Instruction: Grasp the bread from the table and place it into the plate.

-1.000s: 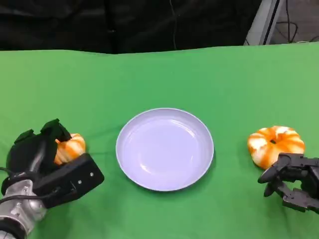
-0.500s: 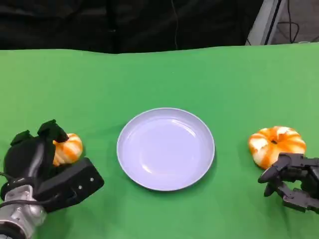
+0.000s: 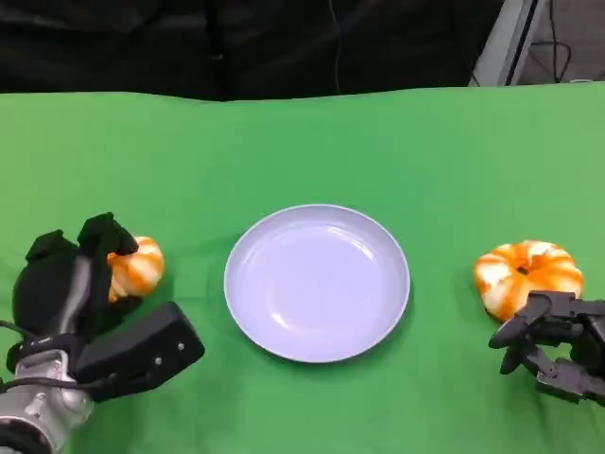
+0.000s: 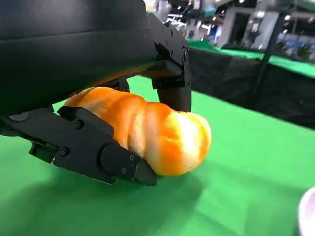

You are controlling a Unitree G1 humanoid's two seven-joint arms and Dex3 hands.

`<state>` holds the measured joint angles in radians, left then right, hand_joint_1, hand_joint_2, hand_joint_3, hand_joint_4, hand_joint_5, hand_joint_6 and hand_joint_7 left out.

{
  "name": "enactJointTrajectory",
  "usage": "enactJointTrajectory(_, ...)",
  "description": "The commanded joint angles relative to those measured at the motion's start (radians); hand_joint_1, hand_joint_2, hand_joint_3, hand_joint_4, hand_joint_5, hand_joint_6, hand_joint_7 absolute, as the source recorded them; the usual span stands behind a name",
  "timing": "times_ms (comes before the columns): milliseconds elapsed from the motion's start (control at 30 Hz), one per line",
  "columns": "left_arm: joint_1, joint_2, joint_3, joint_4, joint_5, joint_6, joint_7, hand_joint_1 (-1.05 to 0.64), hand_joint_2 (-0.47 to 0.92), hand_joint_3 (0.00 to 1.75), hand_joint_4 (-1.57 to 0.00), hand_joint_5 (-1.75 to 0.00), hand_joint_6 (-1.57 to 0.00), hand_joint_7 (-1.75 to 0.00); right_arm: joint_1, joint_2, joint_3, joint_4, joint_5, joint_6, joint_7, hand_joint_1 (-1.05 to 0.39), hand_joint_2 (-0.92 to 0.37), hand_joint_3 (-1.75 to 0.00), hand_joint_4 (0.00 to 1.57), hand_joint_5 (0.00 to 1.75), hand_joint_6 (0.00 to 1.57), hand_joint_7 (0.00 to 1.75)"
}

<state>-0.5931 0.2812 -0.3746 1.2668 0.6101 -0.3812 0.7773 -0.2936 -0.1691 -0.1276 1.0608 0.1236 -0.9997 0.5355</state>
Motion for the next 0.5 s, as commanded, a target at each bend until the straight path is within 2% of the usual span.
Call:
enactJointTrajectory(33,0.001,0.024,0.005,-0.036,0.001,-0.016,0.021,-0.05,0.92,0.26,-0.46,-1.75,-0.51,-1.54,0.004,-0.015,-0.006,0.0,0.004,-0.001,-0.003,0.05,-0.8,-0.66,0.87,1.37,0.95,0.92)
enactJointTrajectory(500,0.033,0.039,0.0,-0.164,0.022,-0.048,0.045,-0.03,0.92,0.25,-0.47,-1.75,-0.52,-1.5,0.005,-0.015,-0.006,-0.002,0.004,0.0,-0.002,0.05,-0.82,-0.64,0.88,1.36,0.95,0.92)
